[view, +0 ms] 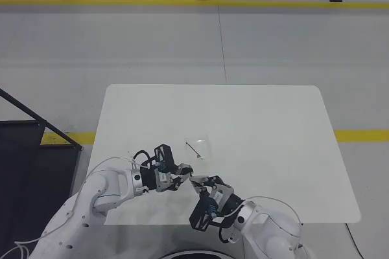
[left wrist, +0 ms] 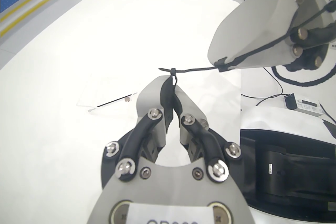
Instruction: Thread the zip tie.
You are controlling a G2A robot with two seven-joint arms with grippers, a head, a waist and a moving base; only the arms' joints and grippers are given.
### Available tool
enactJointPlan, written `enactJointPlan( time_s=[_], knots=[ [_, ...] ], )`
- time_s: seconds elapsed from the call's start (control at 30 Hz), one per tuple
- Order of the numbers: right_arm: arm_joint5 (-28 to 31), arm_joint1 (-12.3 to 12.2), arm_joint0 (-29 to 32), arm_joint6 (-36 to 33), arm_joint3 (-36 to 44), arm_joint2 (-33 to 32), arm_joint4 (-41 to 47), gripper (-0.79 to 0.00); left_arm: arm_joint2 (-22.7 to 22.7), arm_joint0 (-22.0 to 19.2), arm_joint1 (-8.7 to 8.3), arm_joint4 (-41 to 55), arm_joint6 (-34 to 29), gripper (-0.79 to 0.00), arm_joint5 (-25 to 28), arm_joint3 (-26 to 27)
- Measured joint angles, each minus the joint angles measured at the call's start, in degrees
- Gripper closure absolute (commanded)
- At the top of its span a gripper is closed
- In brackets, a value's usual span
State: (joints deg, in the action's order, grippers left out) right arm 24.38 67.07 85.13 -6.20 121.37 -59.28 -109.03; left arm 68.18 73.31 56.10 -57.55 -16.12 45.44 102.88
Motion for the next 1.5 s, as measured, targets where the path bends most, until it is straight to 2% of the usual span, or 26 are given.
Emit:
enactJointPlan(
  time_s=[0.7,0.97,1.5],
  knots=[
    [-1.6,0.5,-1.4,-3.6,-0.7,1.6,-0.3,0.000,-0.2,0.2,-0.05,-2.4,1.0,0.000,0.2,1.1],
    [-2.5,0.7,-1.6,-5.1,-0.8,1.8,0.3,0.000,-0.2,1.3,0.00,-8.2,4.5,0.000,-2.1,2.4],
    [-2.9,1.0,-2.0,-6.6,-1.0,1.8,1.6,0.000,-0.3,2.6,0.03,-16.2,11.5,0.000,-3.2,2.9]
  ],
)
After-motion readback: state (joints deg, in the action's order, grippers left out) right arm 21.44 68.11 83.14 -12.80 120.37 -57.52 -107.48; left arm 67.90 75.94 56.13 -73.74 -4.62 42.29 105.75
